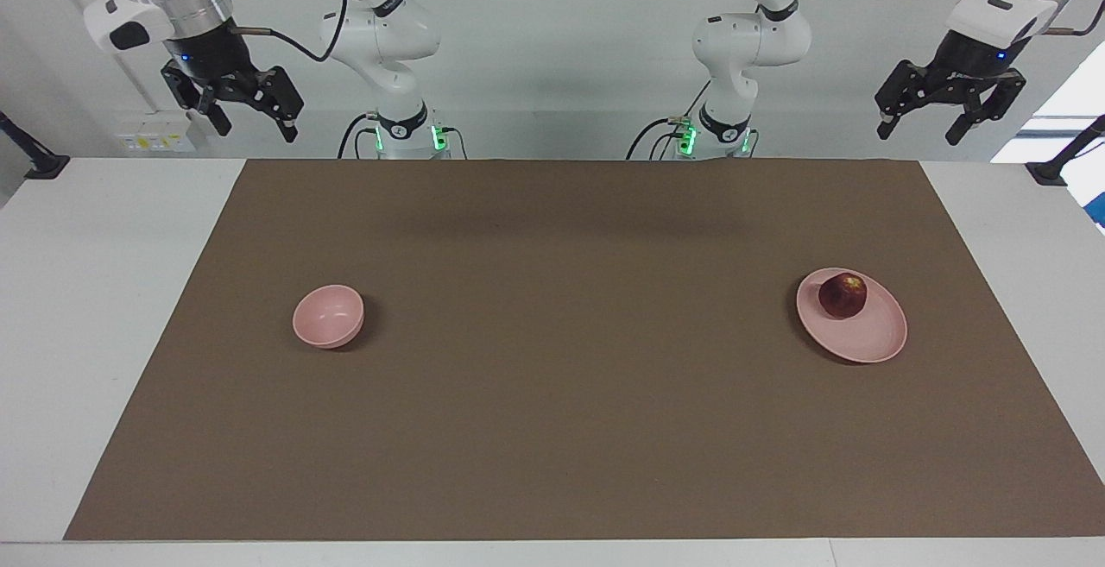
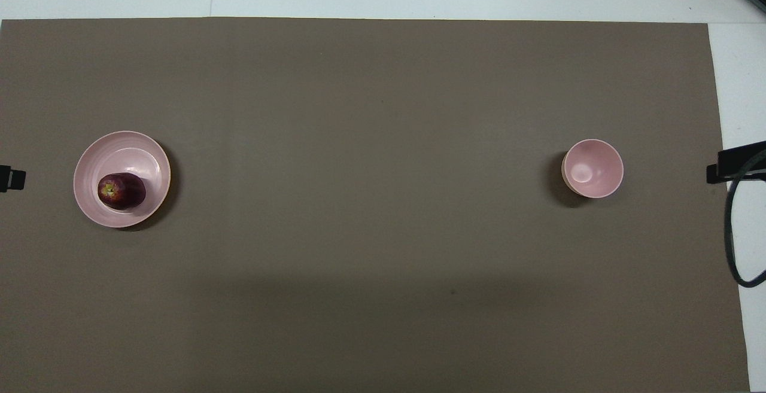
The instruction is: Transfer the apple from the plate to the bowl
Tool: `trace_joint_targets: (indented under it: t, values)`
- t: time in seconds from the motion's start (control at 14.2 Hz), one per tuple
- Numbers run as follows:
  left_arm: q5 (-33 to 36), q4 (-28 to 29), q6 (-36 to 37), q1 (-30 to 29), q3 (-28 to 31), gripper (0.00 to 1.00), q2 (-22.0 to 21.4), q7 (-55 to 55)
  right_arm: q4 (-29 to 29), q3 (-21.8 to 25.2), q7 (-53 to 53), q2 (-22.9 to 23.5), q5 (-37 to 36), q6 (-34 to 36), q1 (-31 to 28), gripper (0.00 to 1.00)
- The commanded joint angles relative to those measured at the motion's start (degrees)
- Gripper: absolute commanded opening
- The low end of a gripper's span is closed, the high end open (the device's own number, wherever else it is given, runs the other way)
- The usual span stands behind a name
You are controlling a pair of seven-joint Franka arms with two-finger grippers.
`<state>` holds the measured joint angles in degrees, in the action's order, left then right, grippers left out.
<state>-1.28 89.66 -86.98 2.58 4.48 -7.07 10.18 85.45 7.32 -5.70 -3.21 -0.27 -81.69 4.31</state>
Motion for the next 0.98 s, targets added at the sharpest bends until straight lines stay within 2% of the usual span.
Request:
trace_joint_targets:
  t: [0.0,0.14,0.63,0.91]
  values:
    - [-0.4,2.4,-2.5,-2.9,-0.4,1.00,-1.4,1.2,0.5,0.2,-0.3,-0.5,1.6,-0.2,0.0,1.00]
    - [-0.2,4.8,-3.8,-2.9,-0.4,1.00,-0.3,1.6,0.5,0.2,-0.3,-0.5,1.6,-0.2,0.0,1.00]
    - [0.1,21.5,-23.6,-2.8,-0.4,1.00,1.2,1.6,0.5,0.2,-0.3,-0.5,1.6,-0.2,0.0,1.00]
    - [0.1,23.4,-29.9,-3.4,-0.4,1.00,5.7,1.8,0.5,0.2,-0.3,-0.5,1.6,-0.2,0.0,1.00]
